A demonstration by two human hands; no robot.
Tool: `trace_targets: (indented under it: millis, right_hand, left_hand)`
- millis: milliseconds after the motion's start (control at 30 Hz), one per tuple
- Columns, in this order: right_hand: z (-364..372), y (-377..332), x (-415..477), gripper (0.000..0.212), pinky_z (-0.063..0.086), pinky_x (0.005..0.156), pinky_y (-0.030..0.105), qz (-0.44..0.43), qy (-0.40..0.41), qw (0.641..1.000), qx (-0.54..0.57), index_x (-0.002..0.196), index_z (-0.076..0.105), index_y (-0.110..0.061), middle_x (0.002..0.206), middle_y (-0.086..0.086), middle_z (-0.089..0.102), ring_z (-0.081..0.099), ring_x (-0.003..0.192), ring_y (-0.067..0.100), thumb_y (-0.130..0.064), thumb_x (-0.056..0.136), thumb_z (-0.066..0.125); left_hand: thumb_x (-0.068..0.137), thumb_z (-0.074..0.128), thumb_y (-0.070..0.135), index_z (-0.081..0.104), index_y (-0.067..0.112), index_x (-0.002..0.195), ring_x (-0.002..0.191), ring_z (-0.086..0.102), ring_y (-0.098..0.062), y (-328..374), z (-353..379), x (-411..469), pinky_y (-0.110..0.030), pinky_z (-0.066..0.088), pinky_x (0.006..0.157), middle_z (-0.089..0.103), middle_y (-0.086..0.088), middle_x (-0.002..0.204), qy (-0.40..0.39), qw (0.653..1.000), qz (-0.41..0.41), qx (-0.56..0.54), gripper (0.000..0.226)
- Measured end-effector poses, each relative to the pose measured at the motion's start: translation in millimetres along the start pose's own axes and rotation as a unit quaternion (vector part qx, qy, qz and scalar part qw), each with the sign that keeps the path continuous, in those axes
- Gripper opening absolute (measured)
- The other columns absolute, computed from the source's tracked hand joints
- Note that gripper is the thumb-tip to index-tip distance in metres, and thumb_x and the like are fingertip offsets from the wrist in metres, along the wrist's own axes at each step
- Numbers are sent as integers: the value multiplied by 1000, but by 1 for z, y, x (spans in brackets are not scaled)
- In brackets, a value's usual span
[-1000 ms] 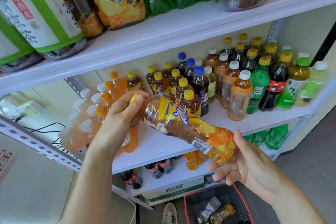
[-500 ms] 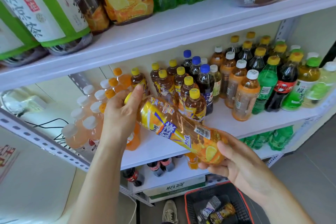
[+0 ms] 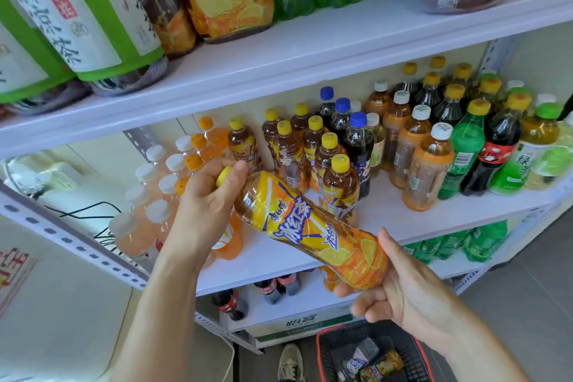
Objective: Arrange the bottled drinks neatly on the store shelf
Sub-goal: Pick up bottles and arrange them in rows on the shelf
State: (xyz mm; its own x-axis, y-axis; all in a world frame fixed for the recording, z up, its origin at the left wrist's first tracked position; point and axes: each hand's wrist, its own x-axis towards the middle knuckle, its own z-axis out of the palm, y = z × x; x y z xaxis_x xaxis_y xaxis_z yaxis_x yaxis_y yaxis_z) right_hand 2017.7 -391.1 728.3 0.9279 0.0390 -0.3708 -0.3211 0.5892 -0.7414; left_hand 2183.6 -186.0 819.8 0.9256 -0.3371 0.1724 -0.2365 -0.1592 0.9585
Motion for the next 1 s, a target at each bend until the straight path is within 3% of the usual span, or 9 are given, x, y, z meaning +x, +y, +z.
trace_targets:
  millis: [100, 200, 267, 367, 500, 633, 767, 867, 1000]
  right_hand:
    - [5, 3, 8, 51, 57, 54, 31, -5, 87, 992, -87, 111, 68, -13, 97, 21, 74, 73, 74, 32, -54, 87, 50]
    - [4, 4, 18, 16, 55, 58, 23, -59, 174, 955, -233, 109, 67, -26, 89, -4, 77, 74, 81, 16, -28, 96, 59]
    - [-1, 2, 26, 16, 56, 66, 24, -104, 214, 923, -302, 102, 68, -31, 91, -7, 75, 71, 84, 9, -18, 95, 62]
    - [-3, -9, 36, 20, 50, 79, 24, -176, 264, 858, -403, 101, 64, -36, 96, -14, 69, 64, 96, 6, -19, 90, 67]
    - [0, -26, 51, 42, 47, 88, 31, -251, 304, 792, -466, 123, 50, -38, 116, -8, 57, 56, 110, 11, -22, 89, 68]
    - [6, -41, 69, 69, 48, 93, 41, -264, 275, 748, -543, 146, 32, -40, 140, -5, 46, 46, 124, 15, -24, 89, 69]
    - [11, -49, 87, 71, 49, 92, 44, -264, 267, 705, -602, 151, 29, -35, 140, 4, 47, 47, 125, 25, -23, 91, 67]
    - [11, -49, 93, 66, 50, 91, 48, -283, 276, 685, -611, 148, 35, -30, 135, 7, 51, 51, 120, 29, -20, 91, 67]
    - [5, -46, 95, 65, 51, 85, 49, -304, 270, 674, -616, 148, 36, -28, 133, 8, 52, 53, 117, 30, -18, 91, 66]
  left_hand:
    - [87, 58, 46, 68, 31, 81, 71, 63, -17, -3, 1, 7, -40, 52, 68, 70, 6, 76, 23, 996, 42, 79, 19]
    - [84, 56, 57, 65, 31, 84, 67, 63, -17, -4, 3, 13, -38, 53, 63, 67, 7, 69, 23, 970, 102, 219, 27]
    - [84, 52, 64, 65, 32, 87, 62, 61, -13, -6, 8, 17, -28, 46, 55, 64, 9, 64, 12, 922, 164, 350, 35]
    - [86, 60, 55, 68, 25, 94, 70, 66, -25, -14, 20, 33, -31, 45, 56, 68, 2, 70, -17, 881, 189, 434, 32]
    - [87, 66, 50, 66, 21, 105, 84, 66, -31, -36, 35, 68, -34, 44, 62, 71, -5, 85, -40, 888, 144, 435, 34]
    - [87, 67, 50, 65, 17, 108, 90, 66, -35, -55, 56, 103, -35, 42, 63, 72, -11, 92, -42, 887, 136, 439, 39]
    - [88, 68, 45, 63, 18, 115, 97, 66, -34, -69, 75, 121, -37, 48, 75, 72, -11, 100, -53, 905, 111, 408, 39]
    - [92, 66, 37, 59, 16, 125, 99, 64, -34, -75, 84, 126, -35, 46, 75, 70, -13, 104, -58, 928, 88, 358, 40]
    - [94, 63, 22, 48, 13, 139, 107, 60, -33, -76, 87, 132, -34, 46, 82, 66, -16, 111, -101, 932, 71, 341, 49]
